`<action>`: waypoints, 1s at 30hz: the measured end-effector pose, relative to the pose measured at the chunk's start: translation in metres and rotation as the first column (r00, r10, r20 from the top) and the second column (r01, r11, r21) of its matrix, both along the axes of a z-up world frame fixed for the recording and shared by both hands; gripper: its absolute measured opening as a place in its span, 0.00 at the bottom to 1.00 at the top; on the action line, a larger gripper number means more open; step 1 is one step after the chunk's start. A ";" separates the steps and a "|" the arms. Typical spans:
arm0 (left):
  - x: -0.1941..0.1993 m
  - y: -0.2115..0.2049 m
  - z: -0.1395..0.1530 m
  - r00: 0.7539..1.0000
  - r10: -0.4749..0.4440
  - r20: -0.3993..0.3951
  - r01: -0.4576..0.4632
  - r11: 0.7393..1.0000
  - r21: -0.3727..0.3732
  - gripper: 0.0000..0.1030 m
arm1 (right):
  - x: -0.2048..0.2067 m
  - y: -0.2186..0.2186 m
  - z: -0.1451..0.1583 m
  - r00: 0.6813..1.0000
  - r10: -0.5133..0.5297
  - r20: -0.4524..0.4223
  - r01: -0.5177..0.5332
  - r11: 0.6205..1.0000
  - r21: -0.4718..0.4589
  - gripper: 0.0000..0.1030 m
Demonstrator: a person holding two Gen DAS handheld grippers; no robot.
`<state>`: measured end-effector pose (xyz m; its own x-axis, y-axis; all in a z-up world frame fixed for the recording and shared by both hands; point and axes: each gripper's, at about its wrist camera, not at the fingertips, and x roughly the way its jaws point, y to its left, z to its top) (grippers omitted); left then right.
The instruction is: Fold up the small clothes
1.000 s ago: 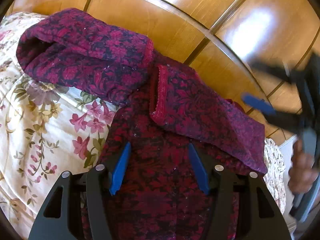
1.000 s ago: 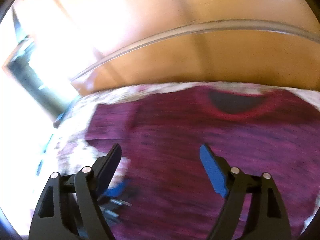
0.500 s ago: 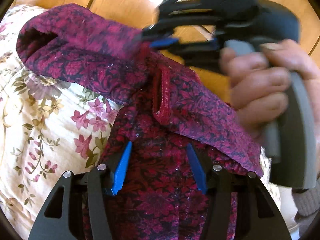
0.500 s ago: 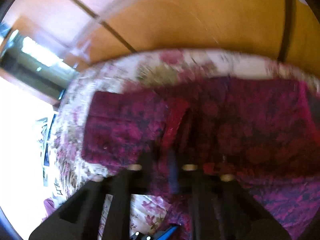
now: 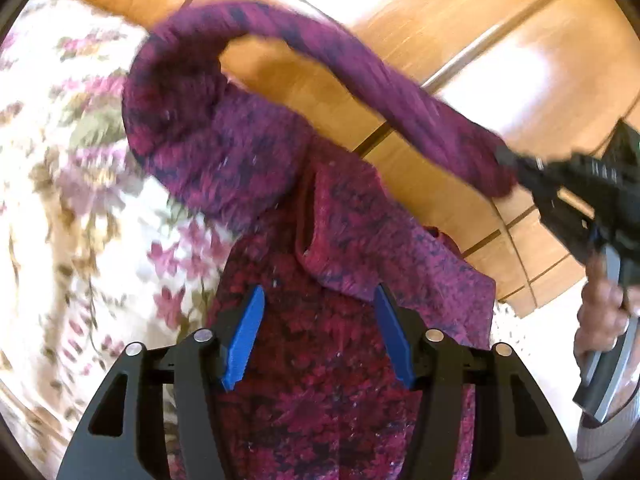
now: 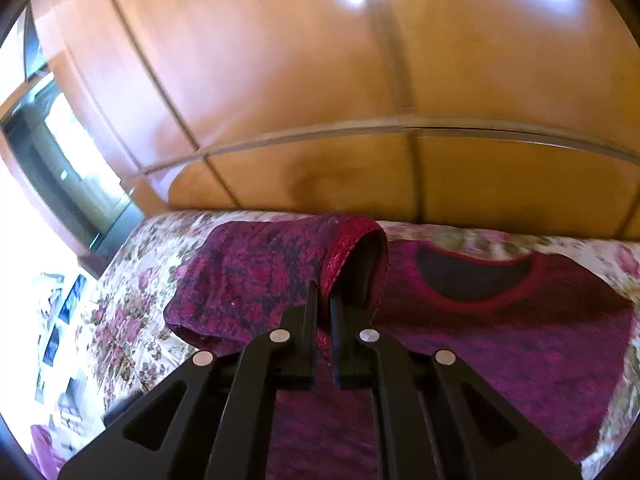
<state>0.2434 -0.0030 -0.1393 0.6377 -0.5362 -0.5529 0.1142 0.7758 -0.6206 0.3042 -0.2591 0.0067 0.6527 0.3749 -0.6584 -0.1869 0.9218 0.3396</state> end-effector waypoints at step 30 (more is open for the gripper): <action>0.025 0.012 0.009 0.998 0.052 -0.038 -0.044 0.979 0.198 0.54 | -0.093 -0.186 -0.087 0.864 -0.484 -0.136 0.477 0.875 -0.083 0.04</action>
